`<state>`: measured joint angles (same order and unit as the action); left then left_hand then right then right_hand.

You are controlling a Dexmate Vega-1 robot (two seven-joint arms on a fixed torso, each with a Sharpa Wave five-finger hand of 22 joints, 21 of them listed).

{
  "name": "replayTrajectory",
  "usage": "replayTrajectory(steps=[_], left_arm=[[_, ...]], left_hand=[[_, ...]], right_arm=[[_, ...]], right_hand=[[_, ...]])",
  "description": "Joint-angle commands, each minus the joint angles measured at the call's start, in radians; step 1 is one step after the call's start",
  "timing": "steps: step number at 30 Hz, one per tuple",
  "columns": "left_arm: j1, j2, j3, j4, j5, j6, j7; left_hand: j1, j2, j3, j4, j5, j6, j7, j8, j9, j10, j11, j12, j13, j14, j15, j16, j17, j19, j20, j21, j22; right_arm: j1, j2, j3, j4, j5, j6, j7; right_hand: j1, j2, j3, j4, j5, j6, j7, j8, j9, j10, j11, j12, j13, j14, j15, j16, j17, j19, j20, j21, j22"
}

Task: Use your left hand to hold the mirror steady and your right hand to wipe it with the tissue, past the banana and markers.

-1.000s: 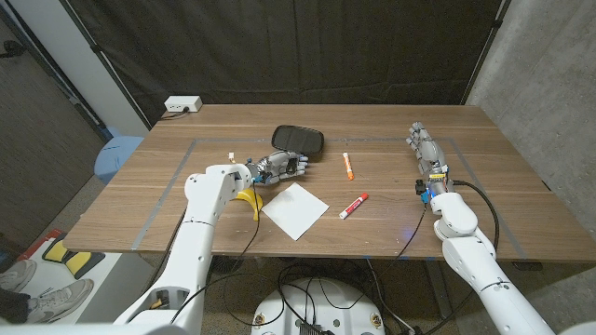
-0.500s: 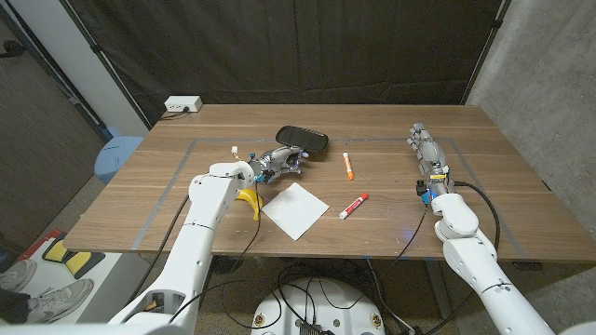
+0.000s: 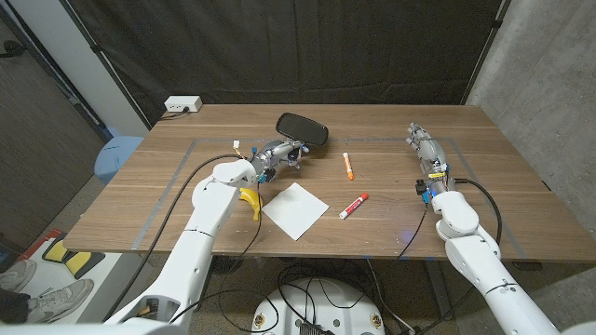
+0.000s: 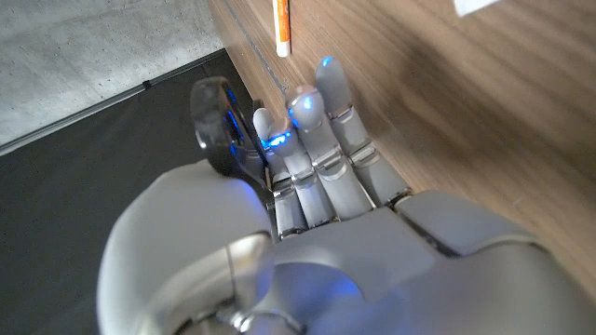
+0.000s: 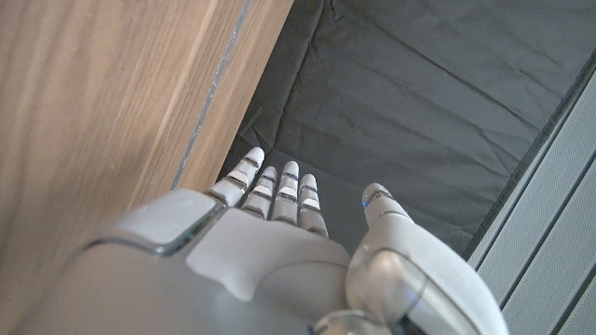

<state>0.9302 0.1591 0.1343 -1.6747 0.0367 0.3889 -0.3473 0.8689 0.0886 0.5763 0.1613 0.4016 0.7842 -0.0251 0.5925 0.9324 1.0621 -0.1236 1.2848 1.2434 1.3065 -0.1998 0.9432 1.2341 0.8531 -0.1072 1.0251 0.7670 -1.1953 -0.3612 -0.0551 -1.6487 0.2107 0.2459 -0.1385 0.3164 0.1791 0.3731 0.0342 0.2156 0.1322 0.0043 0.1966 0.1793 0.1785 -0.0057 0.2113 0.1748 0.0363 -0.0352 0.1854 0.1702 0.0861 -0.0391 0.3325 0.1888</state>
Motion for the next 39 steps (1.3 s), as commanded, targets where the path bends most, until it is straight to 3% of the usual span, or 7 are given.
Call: replayTrajectory(steps=[1,9,16,23,26,30,39], left_arm=[[-0.001,0.028,0.007,0.08,-0.018,-0.244,0.007],[-0.014,0.041,-0.006,0.159,-0.087,-0.366,-0.038],[-0.011,0.053,-0.015,0.185,-0.127,-0.414,-0.054],[0.0,0.065,-0.025,0.182,-0.149,-0.429,-0.051],[0.003,0.07,-0.029,0.18,-0.162,-0.432,-0.055],[0.005,0.079,-0.031,0.177,-0.172,-0.441,-0.061],[0.005,0.09,-0.032,0.171,-0.183,-0.463,-0.058]], left_hand=[[-0.006,0.007,-0.001,0.001,-0.001,0.009,-0.002,0.008,-0.001,-0.019,-0.009,0.026,0.003,-0.012,-0.003,0.018,0.002,-0.005,-0.082,0.013,-0.003],[-0.014,0.012,0.002,0.001,0.0,0.01,-0.002,0.014,0.005,-0.031,-0.012,0.07,0.003,-0.02,-0.005,0.048,0.003,-0.01,-0.085,0.025,-0.004],[-0.02,0.015,0.004,0.001,0.0,0.009,-0.001,0.019,0.008,-0.039,-0.009,0.104,0.002,-0.023,-0.005,0.071,0.002,-0.01,-0.087,0.032,-0.012],[-0.029,0.022,0.01,0.0,-0.002,0.013,-0.001,0.021,0.0,-0.05,-0.012,0.161,0.002,-0.03,-0.006,0.11,0.002,-0.006,-0.091,0.045,-0.023],[-0.032,0.024,0.012,0.0,-0.003,0.012,-0.003,0.022,0.0,-0.053,-0.013,0.179,0.002,-0.033,-0.006,0.121,0.002,-0.006,-0.093,0.052,-0.021],[-0.036,0.028,0.017,0.0,-0.005,0.017,0.0,0.023,-0.007,-0.063,-0.017,0.209,0.001,-0.036,-0.006,0.142,0.002,-0.004,-0.093,0.056,-0.03],[-0.044,0.032,0.024,-0.001,-0.008,0.011,-0.002,0.032,-0.001,-0.071,-0.016,0.258,0.001,-0.047,-0.006,0.176,0.001,-0.006,-0.095,0.071,-0.034]], right_arm=[[-0.04,-0.093,-0.047,-0.142,-0.174,-0.124,-0.083],[-0.061,-0.161,-0.091,-0.219,-0.267,-0.185,-0.106],[-0.075,-0.221,-0.146,-0.295,-0.371,-0.26,-0.135],[-0.094,-0.29,-0.193,-0.383,-0.467,-0.34,-0.155],[-0.101,-0.317,-0.207,-0.412,-0.486,-0.366,-0.15],[-0.109,-0.359,-0.234,-0.454,-0.527,-0.408,-0.14],[-0.116,-0.44,-0.295,-0.524,-0.592,-0.466,-0.122]], right_hand=[[0.039,0.007,0.021,-0.012,0.002,0.029,0.004,0.011,0.002,0.038,0.001,0.01,0.002,0.041,-0.017,0.008,-0.002,0.03,-0.065,0.013,0.005],[0.102,-0.012,0.035,-0.059,-0.004,0.067,-0.002,0.015,0.003,0.098,0.012,0.019,0.003,0.105,0.002,0.01,-0.004,0.065,-0.04,0.023,0.007],[0.173,-0.015,0.039,-0.109,-0.008,0.121,-0.012,0.02,0.005,0.178,0.008,0.03,0.005,0.232,-0.007,0.028,0.001,0.127,-0.041,0.051,0.014],[0.189,-0.034,0.033,-0.124,-0.008,0.143,-0.015,0.022,0.006,0.207,0.006,0.032,0.006,0.277,-0.012,0.028,0.002,0.139,-0.034,0.06,0.017],[0.181,-0.071,0.009,-0.133,-0.013,0.129,-0.016,0.012,0.007,0.193,0.012,0.021,0.007,0.267,-0.003,0.015,0.004,0.125,-0.021,0.055,0.017],[0.166,-0.097,-0.014,-0.132,-0.015,0.115,-0.017,0.005,0.007,0.169,0.023,0.008,0.008,0.248,0.011,0.004,0.007,0.109,-0.01,0.05,0.017],[0.163,-0.105,-0.023,-0.134,-0.015,0.112,-0.018,0.003,0.008,0.167,0.022,0.005,0.009,0.24,0.011,0.0,0.007,0.104,-0.008,0.047,0.017]])
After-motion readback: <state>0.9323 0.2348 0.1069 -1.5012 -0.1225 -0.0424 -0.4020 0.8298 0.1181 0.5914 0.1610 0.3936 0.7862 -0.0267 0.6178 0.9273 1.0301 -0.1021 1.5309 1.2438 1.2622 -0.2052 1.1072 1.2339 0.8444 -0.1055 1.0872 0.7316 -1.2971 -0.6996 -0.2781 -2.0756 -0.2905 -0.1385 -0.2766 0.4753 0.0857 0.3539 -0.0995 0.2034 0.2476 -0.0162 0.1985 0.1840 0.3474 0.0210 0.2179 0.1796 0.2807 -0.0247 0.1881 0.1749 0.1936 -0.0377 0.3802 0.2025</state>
